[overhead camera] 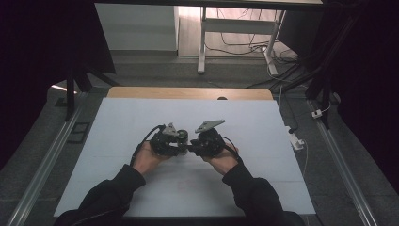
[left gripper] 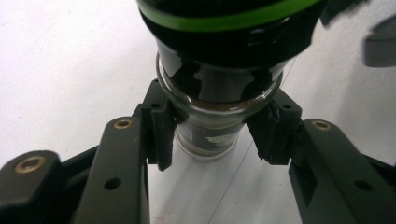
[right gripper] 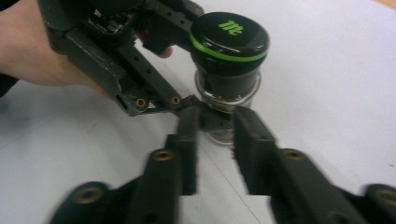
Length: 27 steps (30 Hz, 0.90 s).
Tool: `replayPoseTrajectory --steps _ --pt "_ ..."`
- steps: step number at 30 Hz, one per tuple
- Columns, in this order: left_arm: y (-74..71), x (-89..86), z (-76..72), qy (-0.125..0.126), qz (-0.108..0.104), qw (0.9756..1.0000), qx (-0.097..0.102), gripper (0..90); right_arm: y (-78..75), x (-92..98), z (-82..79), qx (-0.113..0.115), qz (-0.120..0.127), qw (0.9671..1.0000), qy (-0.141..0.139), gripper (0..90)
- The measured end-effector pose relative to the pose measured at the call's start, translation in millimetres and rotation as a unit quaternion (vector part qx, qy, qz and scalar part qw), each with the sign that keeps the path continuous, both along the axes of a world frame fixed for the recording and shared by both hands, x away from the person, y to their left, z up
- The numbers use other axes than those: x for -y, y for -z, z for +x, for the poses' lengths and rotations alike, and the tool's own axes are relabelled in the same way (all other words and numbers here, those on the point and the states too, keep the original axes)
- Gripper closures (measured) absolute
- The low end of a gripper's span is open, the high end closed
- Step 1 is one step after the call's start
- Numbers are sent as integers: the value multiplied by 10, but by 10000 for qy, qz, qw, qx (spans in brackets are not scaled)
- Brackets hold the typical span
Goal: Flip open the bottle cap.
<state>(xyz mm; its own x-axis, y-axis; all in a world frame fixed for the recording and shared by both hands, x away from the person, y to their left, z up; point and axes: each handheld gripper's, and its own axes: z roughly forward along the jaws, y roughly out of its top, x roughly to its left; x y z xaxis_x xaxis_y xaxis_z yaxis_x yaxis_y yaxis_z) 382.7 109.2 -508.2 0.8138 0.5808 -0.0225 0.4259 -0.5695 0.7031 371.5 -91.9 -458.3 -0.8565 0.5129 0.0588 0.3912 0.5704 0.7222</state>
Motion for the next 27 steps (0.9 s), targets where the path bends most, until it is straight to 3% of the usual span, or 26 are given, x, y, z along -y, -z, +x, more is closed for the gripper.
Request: replayPoseTrajectory --steps 4,13,27 --pt "0 0 1 -1 -1 10000 -4 535 -1 -19 29 -74 81 9999 -121 891" --pt "-1 1 -1 -4 8 10000 1 535 50 -108 84 -153 119 9996 -188 896" --pt "0 0 -1 -5 9 10000 2 536 6 -122 76 -56 206 9995 -226 896"
